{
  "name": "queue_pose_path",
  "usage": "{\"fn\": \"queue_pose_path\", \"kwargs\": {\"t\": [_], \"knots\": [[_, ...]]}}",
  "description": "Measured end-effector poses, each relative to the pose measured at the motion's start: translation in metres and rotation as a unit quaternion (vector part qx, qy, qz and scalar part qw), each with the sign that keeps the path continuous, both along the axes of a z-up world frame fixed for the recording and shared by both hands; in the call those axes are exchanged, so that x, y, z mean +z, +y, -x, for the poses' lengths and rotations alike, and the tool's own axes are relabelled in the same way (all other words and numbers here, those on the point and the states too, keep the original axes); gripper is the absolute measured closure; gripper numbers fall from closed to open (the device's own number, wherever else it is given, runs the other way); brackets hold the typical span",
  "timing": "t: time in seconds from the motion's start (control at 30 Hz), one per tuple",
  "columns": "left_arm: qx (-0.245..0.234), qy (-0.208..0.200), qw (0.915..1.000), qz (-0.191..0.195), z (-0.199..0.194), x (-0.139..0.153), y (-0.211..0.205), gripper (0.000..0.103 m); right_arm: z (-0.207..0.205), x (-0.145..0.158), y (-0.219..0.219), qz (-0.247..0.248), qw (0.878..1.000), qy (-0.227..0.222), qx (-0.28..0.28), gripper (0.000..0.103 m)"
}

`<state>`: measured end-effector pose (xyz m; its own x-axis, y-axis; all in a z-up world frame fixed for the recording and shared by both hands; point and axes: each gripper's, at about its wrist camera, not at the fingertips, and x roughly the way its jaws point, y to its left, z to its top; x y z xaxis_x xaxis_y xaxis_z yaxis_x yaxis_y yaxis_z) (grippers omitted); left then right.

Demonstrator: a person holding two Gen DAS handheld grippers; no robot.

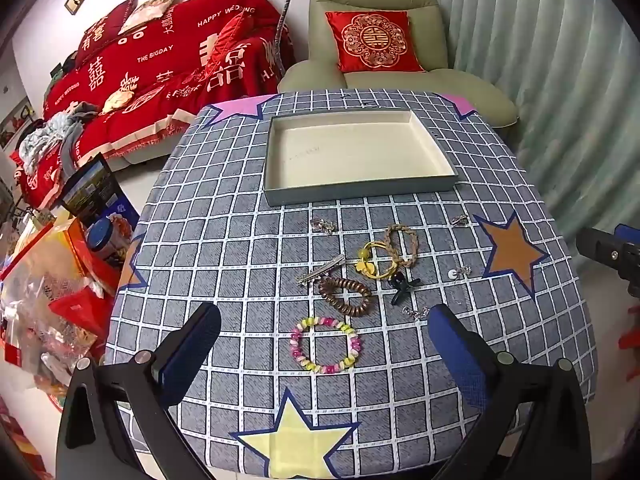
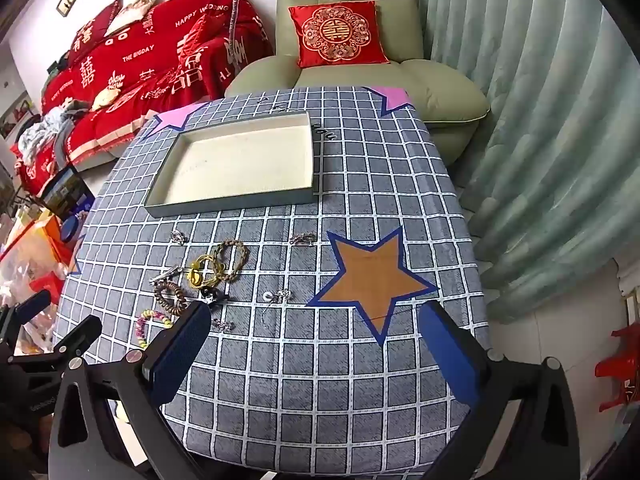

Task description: Organize jewelry

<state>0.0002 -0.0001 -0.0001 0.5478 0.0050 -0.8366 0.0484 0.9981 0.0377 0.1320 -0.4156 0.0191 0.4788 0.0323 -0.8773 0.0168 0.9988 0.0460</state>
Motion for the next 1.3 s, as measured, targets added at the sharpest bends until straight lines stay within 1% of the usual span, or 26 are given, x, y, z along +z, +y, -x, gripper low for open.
{"fn": "queue_pose_path", "kwargs": {"t": [0.13, 0.37, 0.43, 0.57, 0.63, 0.93, 0.97, 1.3], "knots": [[0.002, 0.003, 1.0000, 0.004, -0.001, -0.001, 0.000, 0.000, 0.000, 0.000, 0.002, 0.002, 1.000, 0.001, 0.000, 0.000], [0.008, 0.006, 0.9998, 0.015, -0.003, -0.003, 0.012, 0.000, -0.001, 0.004, 0.002, 0.001, 1.000, -0.002, 0.002, 0.000], [0.008, 0.006, 0.9998, 0.019, -0.005, -0.004, 0.015, 0.000, -0.003, 0.000, 0.005, 0.003, 1.000, -0.002, 0.000, 0.000], [0.010, 0.002, 0.9998, 0.018, -0.005, -0.003, 0.017, 0.000, -0.006, -0.001, 0.002, 0.001, 1.000, -0.003, 0.001, 0.000], [0.010, 0.000, 0.9998, 0.016, -0.006, -0.002, 0.018, 0.000, -0.002, 0.004, 0.009, 0.005, 1.000, -0.003, -0.002, 0.000], [0.014, -0.001, 0.9997, 0.018, -0.005, -0.001, 0.022, 0.000, -0.006, 0.005, 0.004, 0.004, 1.000, -0.005, 0.001, 0.000], [0.015, -0.001, 0.9997, 0.019, -0.005, 0.000, 0.022, 0.000, -0.003, 0.006, 0.011, 0.007, 1.000, -0.006, 0.000, 0.000], [0.016, -0.001, 0.9997, 0.019, -0.004, -0.001, 0.025, 0.000, -0.001, 0.006, 0.014, 0.006, 1.000, -0.006, 0.000, 0.000]]}}
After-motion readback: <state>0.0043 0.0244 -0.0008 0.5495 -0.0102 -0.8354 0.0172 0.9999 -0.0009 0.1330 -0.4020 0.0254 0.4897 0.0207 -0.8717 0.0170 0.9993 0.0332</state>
